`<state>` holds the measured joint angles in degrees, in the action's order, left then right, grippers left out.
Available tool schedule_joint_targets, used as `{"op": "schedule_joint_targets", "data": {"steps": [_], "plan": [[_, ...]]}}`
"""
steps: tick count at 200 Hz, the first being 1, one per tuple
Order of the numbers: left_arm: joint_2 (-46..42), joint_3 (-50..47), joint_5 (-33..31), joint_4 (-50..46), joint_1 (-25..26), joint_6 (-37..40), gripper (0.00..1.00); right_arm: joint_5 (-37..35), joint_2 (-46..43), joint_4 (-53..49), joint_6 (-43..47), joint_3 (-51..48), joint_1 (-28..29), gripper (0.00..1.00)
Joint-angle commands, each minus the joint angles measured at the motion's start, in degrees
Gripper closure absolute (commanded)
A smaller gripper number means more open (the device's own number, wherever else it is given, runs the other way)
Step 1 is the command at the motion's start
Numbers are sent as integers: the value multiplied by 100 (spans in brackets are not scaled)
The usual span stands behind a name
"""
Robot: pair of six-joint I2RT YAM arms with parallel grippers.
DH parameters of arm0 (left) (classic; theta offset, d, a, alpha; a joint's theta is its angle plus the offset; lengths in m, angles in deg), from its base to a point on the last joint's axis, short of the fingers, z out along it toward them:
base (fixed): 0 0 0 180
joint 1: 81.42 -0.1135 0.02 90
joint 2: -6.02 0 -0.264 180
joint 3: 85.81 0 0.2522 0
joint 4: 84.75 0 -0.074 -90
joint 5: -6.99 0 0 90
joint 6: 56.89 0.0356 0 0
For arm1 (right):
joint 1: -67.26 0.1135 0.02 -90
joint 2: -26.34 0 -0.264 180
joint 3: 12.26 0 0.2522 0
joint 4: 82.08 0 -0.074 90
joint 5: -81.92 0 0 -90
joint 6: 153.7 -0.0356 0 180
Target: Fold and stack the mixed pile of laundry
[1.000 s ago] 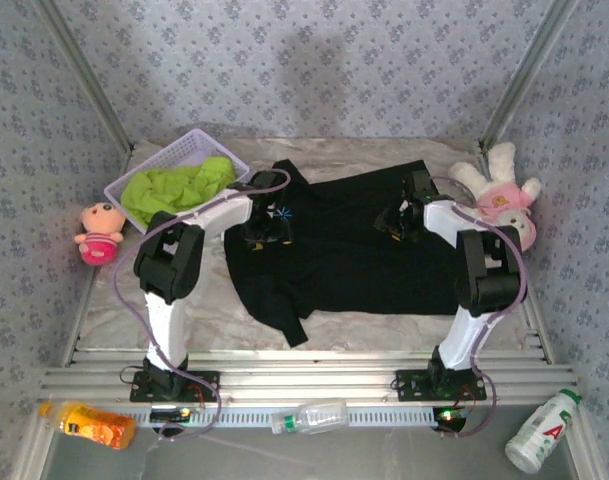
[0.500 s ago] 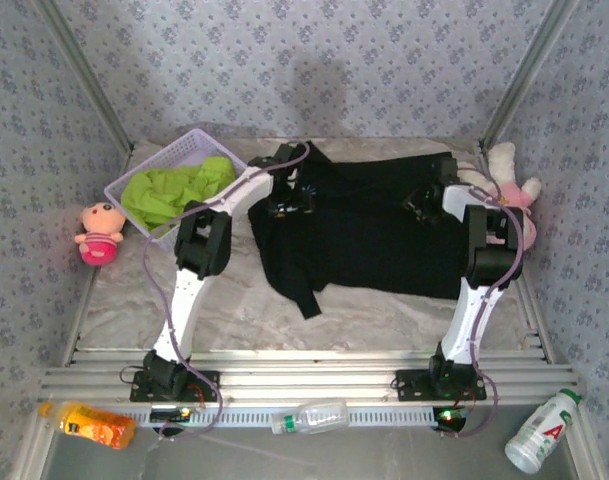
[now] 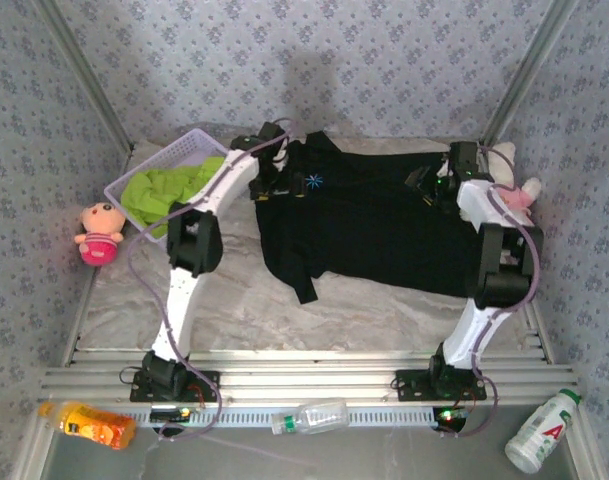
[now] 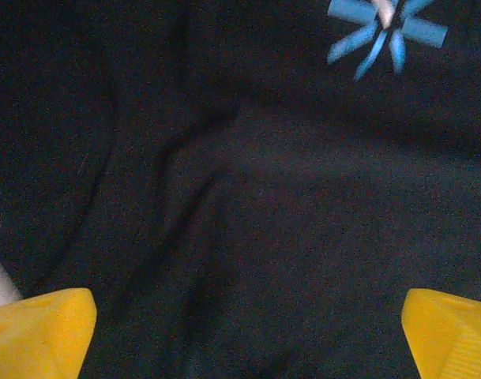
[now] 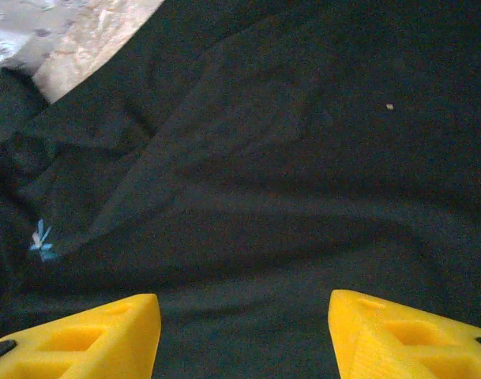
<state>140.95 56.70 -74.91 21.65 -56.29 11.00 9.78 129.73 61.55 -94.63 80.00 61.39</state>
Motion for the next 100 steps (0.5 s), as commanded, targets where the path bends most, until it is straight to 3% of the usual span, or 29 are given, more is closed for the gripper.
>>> {"op": "schedule_joint_targets", "data": {"steps": [1, 52, 73, 100], "plan": [[-1365, -1549, -79, 373, 46, -24, 1, 123, -603, -630, 276, -593, -19, 39], [-3353, -5254, -2, 2280, 168, -1252, 5, 59, -1727, -834, 529, -2107, -18, 39], [-3663, -6046, 10, 2985, 348, -1700, 11, 50, -1977, -823, 515, -2455, -18, 39], [-3584, -6556, -13, 3723, 471, -2094, 27, 94, -2074, -719, 431, -2736, -22, 43]]}}
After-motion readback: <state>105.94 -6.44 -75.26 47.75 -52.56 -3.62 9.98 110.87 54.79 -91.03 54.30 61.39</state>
